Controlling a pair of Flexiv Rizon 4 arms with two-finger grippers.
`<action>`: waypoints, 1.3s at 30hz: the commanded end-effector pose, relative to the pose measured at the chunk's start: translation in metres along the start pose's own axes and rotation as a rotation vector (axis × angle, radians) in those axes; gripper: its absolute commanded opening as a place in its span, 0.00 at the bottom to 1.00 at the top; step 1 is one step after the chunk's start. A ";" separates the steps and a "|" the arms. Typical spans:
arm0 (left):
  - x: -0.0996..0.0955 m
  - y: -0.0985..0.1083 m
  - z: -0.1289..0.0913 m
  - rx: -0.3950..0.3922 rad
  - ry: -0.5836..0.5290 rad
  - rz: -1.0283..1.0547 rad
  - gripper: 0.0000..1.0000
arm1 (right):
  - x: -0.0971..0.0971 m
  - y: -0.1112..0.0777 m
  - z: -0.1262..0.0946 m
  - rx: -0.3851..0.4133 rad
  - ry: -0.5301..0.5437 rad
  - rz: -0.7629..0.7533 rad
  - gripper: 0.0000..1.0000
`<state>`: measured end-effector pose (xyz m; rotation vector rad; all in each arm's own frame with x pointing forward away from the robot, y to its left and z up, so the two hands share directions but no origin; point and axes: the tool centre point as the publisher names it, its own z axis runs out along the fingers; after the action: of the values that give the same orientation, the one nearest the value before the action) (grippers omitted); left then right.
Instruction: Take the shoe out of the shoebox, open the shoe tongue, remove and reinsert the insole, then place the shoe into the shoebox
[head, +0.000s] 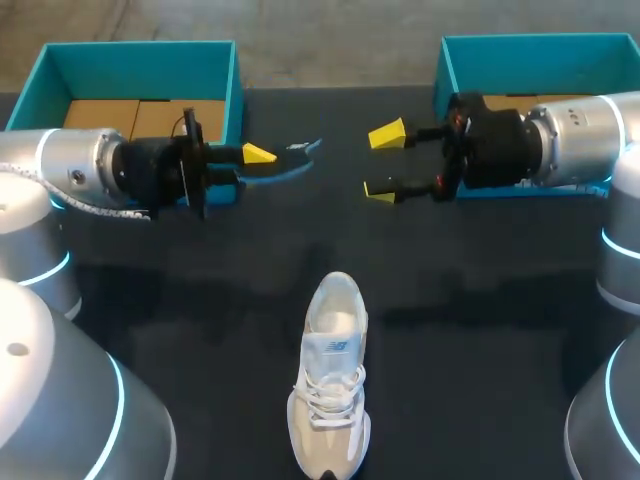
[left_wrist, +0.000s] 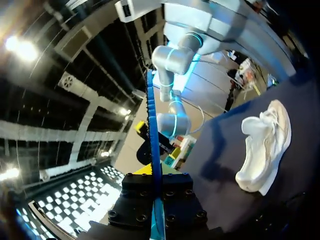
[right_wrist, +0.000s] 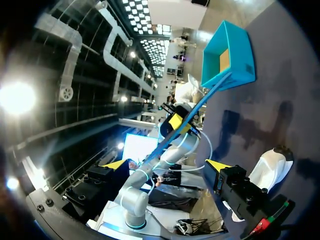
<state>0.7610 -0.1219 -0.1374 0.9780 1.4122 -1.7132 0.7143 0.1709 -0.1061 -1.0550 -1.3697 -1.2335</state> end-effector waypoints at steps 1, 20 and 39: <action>0.004 0.004 0.006 -0.042 0.062 0.771 0.00 | 0.000 -0.001 0.002 -0.004 0.000 0.000 1.00; -0.003 0.011 0.013 -0.142 0.091 1.100 0.00 | 0.000 -0.001 0.002 -0.004 0.000 0.000 1.00; -0.002 0.015 0.023 -0.140 0.088 1.043 0.00 | 0.000 -0.001 0.002 -0.004 0.000 0.000 1.00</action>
<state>0.7721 -0.1391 -0.1379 1.3926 0.7624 -0.7689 0.7140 0.1707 -0.1056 -1.0563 -1.3689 -1.2334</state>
